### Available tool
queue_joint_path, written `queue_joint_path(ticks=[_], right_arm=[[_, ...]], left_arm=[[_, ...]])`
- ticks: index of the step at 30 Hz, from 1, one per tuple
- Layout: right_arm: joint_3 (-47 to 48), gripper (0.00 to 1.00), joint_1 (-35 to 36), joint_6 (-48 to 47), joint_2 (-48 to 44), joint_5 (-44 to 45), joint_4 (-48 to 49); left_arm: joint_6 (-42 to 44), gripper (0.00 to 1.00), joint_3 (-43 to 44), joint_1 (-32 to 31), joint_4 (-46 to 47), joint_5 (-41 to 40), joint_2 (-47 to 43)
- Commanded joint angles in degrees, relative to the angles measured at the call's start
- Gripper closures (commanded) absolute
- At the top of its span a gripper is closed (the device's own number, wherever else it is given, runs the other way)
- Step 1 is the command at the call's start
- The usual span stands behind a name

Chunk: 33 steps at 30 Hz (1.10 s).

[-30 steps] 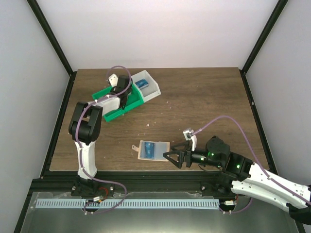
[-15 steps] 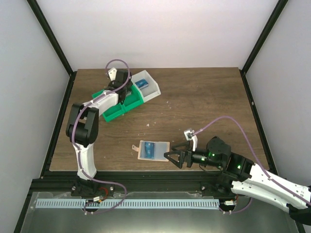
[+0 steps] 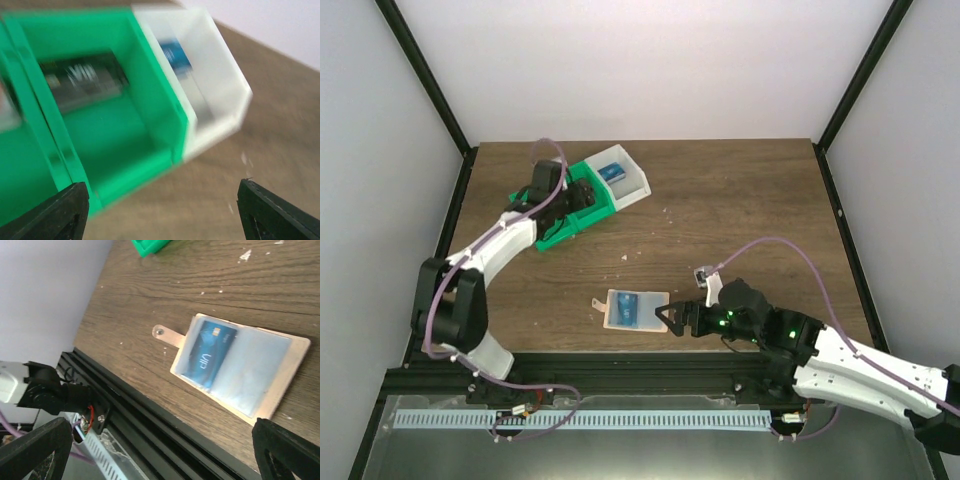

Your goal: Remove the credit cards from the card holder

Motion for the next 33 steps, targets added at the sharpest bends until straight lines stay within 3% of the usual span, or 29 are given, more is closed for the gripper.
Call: queue_joint_path(ticks=[1,8,12,16,21,33], right_arm=[[2.88,0.00,-0.26,-0.20,0.54,3.19,-1.30],[-0.21,0.05,-0.29,1.65,1.90,3.72,4.71],[0.49,0.24,-0.22,2.83,6.28,2.35,7.27],[-0.31,0.53,-0.22,4.00,11.70,1.54,12.02],[0.33,0.68,-0.21,4.36,21.00,0.08,17.27],[1.56,0.75,-2.50,4.34,37.69,-1.03,29.81]], left_arm=[[5.33,0.15,-10.71,-1.50,1.93,21.89,-9.26],[3.87,0.24,-22.28,-8.28,2.23,29.34,-22.60],[-0.75,0.28,-32.11,-8.94,6.74,33.24,-28.09],[-5.72,0.31,-40.60,-9.06,13.42,36.76,-31.99],[-11.18,0.32,-48.63,-9.24,21.69,40.48,-32.18],[-20.52,0.25,-56.71,-9.29,34.88,41.63,-30.37]])
